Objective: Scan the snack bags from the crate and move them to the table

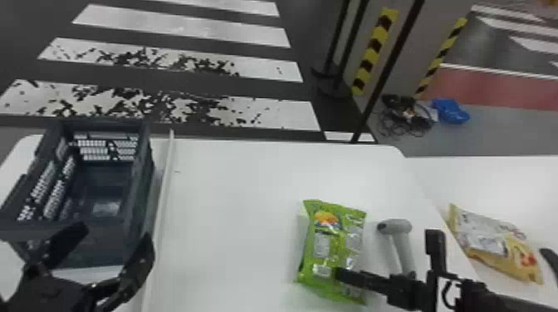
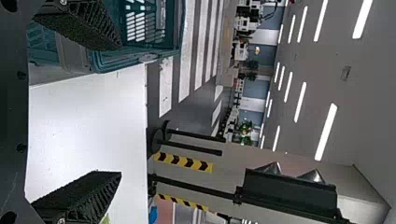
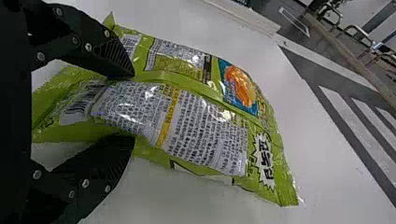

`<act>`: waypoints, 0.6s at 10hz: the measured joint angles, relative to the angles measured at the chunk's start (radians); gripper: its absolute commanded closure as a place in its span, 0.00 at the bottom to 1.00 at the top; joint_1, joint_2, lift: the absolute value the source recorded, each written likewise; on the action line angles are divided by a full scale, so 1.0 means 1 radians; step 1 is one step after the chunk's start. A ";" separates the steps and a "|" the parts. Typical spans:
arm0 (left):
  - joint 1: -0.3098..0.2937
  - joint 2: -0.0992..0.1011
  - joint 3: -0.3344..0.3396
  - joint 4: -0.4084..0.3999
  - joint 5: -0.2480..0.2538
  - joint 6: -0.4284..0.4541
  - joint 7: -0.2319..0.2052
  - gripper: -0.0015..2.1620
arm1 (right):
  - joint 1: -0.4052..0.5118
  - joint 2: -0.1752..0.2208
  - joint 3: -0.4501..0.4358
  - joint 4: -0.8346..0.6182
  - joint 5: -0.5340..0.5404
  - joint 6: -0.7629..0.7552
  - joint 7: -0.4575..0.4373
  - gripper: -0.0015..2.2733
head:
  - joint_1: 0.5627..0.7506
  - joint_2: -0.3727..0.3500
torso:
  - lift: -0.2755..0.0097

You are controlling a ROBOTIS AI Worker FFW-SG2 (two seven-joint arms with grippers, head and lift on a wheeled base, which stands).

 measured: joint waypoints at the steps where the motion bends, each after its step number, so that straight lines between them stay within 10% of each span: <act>1: -0.006 0.000 -0.002 0.007 0.002 0.000 0.000 0.02 | -0.003 -0.001 0.009 0.001 0.012 0.015 -0.005 0.99 | 0.70 0.21 | 0.63; 6: -0.017 -0.001 -0.016 0.014 0.001 0.000 0.002 0.02 | 0.053 0.001 -0.031 -0.165 -0.028 0.065 -0.018 0.99 | 0.70 0.21 | 0.63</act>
